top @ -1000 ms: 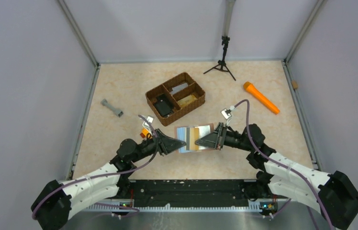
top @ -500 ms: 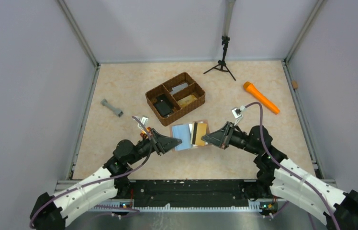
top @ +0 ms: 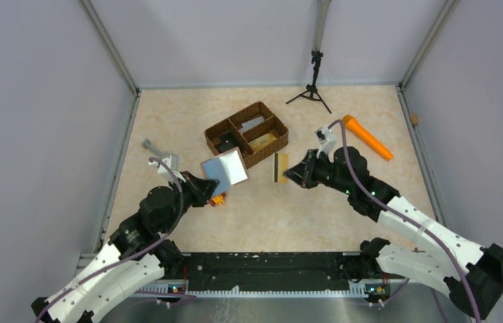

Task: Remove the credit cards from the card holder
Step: Place the credit card in the storage box.

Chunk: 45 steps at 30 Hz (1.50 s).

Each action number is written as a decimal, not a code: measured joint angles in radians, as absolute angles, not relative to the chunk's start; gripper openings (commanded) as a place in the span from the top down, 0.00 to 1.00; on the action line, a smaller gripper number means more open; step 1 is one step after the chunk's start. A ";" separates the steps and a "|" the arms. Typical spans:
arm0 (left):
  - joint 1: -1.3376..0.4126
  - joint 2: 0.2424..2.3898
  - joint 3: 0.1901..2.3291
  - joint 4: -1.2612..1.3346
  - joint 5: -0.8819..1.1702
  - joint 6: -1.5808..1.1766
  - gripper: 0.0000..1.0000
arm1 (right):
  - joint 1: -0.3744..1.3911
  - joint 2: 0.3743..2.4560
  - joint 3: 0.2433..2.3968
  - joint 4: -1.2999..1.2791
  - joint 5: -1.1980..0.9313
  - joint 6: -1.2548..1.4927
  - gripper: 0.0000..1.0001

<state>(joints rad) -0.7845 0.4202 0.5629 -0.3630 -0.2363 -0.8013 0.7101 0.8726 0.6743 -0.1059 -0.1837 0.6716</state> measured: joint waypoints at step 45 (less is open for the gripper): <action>-0.622 0.644 0.759 -0.546 -0.429 -0.520 1.00 | 0.691 1.843 1.215 0.020 0.432 1.558 0.76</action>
